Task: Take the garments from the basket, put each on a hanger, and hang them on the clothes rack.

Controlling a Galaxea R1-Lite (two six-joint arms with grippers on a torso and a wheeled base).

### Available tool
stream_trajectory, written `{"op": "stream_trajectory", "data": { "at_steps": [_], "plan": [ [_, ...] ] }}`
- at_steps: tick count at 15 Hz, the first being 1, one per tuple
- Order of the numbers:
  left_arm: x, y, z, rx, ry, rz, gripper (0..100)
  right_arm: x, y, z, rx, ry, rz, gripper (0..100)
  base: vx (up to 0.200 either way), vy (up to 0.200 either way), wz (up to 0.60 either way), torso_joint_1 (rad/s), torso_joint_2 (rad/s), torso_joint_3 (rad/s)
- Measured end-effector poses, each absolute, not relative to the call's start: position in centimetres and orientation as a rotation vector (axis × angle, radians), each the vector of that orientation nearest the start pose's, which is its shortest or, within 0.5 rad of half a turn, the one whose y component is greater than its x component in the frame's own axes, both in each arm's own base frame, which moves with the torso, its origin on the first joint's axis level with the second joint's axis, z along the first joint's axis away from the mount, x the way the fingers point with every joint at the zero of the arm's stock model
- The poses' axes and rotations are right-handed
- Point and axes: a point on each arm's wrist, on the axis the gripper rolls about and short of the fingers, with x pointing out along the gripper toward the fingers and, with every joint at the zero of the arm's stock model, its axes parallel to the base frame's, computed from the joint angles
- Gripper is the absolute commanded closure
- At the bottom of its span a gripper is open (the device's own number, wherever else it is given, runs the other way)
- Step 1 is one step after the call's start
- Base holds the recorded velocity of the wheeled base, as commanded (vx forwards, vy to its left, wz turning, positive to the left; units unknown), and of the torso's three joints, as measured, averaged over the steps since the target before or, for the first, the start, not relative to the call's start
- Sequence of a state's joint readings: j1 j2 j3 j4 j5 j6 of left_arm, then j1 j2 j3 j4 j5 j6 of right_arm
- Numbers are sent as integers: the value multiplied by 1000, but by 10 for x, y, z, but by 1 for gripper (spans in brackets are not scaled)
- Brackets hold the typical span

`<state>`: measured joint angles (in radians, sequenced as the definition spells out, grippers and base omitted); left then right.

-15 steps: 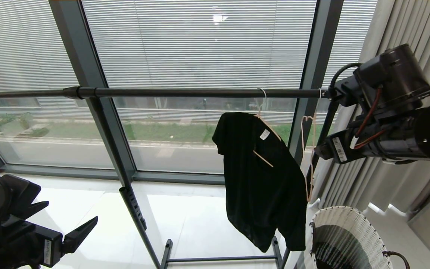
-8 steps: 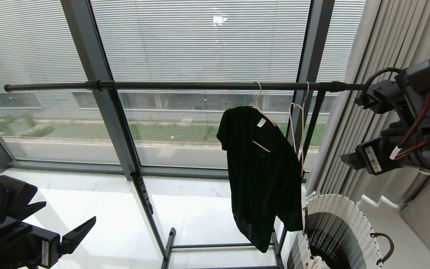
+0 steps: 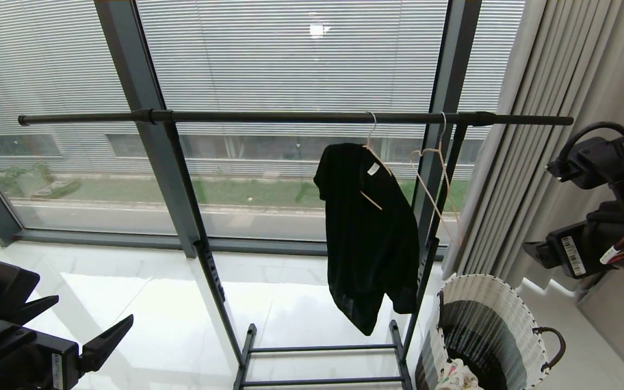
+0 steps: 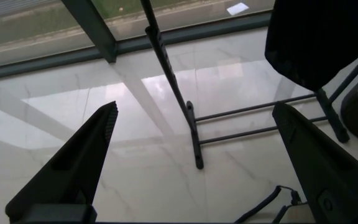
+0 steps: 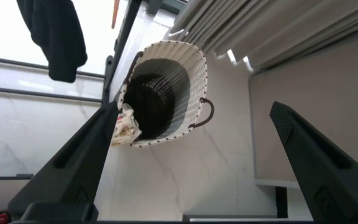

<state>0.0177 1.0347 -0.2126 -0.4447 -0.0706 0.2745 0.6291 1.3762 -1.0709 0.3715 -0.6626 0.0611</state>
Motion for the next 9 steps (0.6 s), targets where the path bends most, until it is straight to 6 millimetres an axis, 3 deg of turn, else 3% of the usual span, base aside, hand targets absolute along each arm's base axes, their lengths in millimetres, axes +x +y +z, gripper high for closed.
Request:
{"op": "stream_trajectory", "data": {
  "at_steps": [9],
  "plan": [
    [109,6,149,253,332,16,0,165,103,244,-348,535,-47,0,0,0,0,-229,516,283]
  ]
}}
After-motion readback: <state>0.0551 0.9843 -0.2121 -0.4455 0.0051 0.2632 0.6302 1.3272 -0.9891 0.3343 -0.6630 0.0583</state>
